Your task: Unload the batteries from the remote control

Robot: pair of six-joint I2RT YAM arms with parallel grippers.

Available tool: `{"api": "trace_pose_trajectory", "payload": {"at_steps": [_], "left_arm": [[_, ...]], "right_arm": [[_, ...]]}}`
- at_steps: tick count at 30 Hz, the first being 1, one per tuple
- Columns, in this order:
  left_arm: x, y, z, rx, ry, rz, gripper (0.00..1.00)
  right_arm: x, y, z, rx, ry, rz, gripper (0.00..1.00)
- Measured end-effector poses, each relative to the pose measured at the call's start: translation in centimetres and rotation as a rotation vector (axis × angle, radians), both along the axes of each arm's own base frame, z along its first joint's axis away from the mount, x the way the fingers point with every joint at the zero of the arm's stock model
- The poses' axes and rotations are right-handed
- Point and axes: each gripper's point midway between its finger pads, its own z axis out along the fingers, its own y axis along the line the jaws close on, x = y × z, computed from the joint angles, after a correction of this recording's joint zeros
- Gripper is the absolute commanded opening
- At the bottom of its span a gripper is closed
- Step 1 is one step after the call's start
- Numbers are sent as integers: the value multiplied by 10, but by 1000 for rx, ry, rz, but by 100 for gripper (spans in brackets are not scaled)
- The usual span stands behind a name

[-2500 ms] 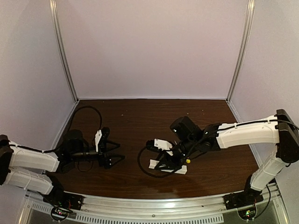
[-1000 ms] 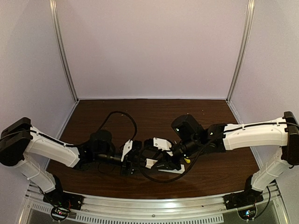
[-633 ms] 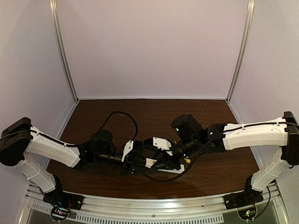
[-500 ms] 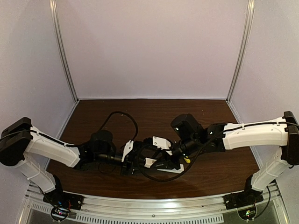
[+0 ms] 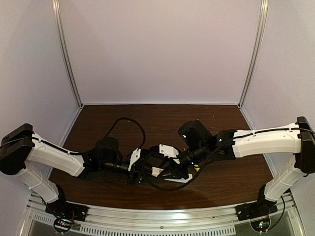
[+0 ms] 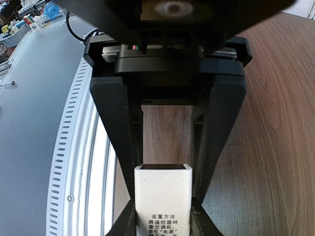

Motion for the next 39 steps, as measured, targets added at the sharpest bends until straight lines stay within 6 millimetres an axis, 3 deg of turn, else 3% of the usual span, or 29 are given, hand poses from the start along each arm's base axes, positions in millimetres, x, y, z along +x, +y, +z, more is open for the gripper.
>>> {"api": "trace_pose_trajectory", "payload": {"at_steps": [5, 9, 12, 14, 19, 24, 29, 39], "left_arm": [[0, 0, -1, 4, 3, -1, 13], [0, 1, -2, 7, 3, -1, 8], [-1, 1, -2, 9, 4, -1, 4], [-1, 1, -2, 10, 5, -1, 3], [2, 3, 2, 4, -14, 24, 1], [0, 13, 12, -21, -38, 44, 1], [-3, 20, 26, -57, -65, 53, 1], [-6, 25, 41, -99, -88, 50, 1]], "right_arm": [[1, 0, -1, -6, 1, -8, 0], [2, 0, -1, -10, 4, -12, 2], [2, 0, -2, -11, 6, -17, 32], [3, 1, -2, -13, 8, -25, 46], [14, 4, 5, 23, -3, -98, 70], [15, -7, 12, 62, -17, -153, 85], [12, -22, 21, 113, -34, -183, 85], [1, -37, 24, 160, -34, -174, 68]]}}
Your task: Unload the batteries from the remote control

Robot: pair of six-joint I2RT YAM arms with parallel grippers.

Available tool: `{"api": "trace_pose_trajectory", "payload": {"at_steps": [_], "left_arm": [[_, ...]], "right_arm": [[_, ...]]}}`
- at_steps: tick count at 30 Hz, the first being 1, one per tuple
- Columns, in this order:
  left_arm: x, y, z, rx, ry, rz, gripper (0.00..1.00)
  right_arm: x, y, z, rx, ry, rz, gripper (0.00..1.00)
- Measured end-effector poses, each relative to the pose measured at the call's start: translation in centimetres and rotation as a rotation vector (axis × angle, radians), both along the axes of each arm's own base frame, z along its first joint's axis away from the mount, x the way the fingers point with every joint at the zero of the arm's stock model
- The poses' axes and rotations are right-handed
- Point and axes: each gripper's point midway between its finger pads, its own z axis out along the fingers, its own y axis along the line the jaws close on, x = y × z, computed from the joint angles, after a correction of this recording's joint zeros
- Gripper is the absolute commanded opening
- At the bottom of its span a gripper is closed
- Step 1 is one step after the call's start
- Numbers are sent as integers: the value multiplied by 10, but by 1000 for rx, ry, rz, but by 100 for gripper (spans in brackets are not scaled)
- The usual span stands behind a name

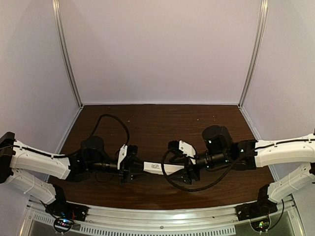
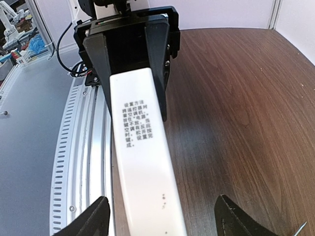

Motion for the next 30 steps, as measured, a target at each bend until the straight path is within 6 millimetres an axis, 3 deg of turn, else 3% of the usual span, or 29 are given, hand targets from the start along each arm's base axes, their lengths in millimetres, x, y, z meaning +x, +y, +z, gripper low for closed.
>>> {"api": "trace_pose_trajectory", "payload": {"at_steps": [8, 14, 17, 21, 23, 30], "left_arm": [[-2, 0, 2, -8, -2, -10, 1], [-5, 0, 3, -13, 9, -26, 3], [-6, 0, 2, -13, 19, -32, 16], [-6, 0, 2, -16, 24, -31, 58], [-7, 1, 3, -26, 10, -31, 70], [-9, 5, 6, -45, -11, -29, 76]], "right_arm": [[-3, 2, 4, 19, -2, 21, 41], [-10, 3, 4, 20, -2, 65, 28], [-12, 3, 4, 21, -5, 79, 22], [-12, 3, 4, 25, -4, 82, 12], [-11, 4, 4, 27, 6, 75, 10], [-10, 5, 3, 28, 24, 65, 7]]}}
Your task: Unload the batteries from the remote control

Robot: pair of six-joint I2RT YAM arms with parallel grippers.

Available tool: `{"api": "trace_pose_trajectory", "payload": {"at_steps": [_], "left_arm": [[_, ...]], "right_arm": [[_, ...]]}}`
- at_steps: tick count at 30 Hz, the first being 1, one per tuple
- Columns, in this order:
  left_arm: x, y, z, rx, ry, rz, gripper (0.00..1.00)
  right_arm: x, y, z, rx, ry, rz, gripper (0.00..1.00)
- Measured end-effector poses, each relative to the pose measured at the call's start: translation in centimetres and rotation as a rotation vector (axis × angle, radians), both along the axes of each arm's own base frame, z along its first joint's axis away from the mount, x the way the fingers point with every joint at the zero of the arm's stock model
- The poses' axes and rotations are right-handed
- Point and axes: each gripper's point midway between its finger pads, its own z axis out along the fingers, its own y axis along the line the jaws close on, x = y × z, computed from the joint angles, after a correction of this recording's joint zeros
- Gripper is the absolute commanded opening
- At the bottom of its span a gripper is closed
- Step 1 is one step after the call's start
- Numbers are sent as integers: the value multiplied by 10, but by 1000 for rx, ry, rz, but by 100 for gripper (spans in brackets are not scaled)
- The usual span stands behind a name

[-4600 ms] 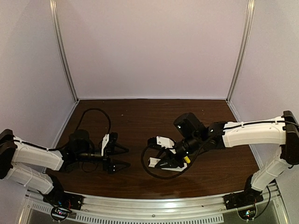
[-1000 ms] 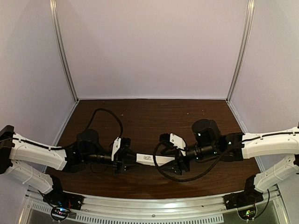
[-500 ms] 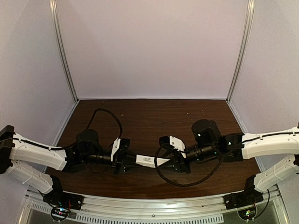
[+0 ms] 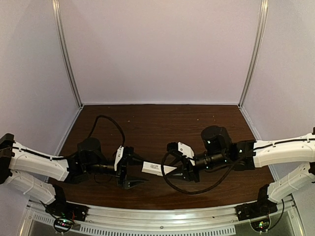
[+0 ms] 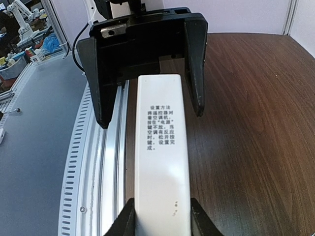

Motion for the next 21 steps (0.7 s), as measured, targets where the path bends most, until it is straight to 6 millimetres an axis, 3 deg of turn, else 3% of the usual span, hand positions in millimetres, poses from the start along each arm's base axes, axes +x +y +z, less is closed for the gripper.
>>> {"api": "trace_pose_trajectory", "payload": {"at_steps": [8, 21], "left_arm": [[1, -1, -1, 2, 9, 3, 69], [1, -12, -8, 2, 55, -32, 46]], "right_arm": [[0, 2, -3, -4, 16, 1, 6], [-4, 3, -1, 8, 22, 23, 5]]}}
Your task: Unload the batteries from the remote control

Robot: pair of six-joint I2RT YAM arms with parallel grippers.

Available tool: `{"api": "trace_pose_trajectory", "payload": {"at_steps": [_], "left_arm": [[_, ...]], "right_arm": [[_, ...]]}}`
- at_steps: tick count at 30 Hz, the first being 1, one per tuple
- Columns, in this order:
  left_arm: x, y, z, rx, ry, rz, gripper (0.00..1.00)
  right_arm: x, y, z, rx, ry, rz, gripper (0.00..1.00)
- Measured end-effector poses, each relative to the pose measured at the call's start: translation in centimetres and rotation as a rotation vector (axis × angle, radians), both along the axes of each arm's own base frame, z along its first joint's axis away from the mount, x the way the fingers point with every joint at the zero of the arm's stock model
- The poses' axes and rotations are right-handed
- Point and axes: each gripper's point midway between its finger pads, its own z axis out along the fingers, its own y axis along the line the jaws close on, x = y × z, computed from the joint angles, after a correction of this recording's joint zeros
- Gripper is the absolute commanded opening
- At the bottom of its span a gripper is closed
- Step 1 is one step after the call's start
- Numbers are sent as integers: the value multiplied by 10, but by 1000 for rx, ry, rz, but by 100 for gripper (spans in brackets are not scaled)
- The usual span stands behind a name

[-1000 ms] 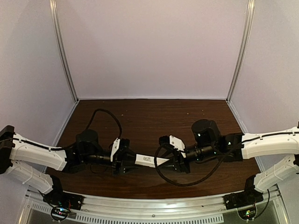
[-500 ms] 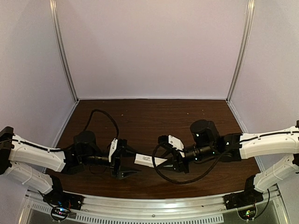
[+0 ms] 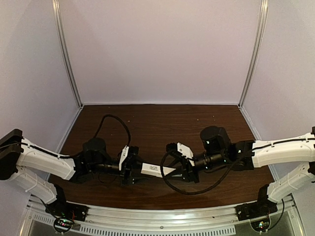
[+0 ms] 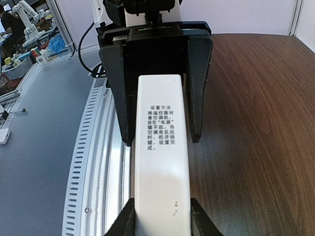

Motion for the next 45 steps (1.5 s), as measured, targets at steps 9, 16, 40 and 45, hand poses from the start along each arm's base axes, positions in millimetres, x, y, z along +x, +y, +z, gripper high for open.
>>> {"api": "trace_pose_trajectory", "payload": {"at_steps": [9, 16, 40, 45], "left_arm": [[-2, -3, 2, -16, 25, -24, 10], [-1, -4, 2, -13, 35, -27, 0], [16, -4, -30, -29, -44, 83, 0], [19, -10, -33, -24, -43, 76, 0]], "right_arm": [[-2, 0, 0, 2, -4, 17, 6], [-2, 0, 0, 2, 3, 14, 39], [96, -74, 48, 134, 157, -822, 100], [102, -97, 32, 111, 354, -933, 100]]}}
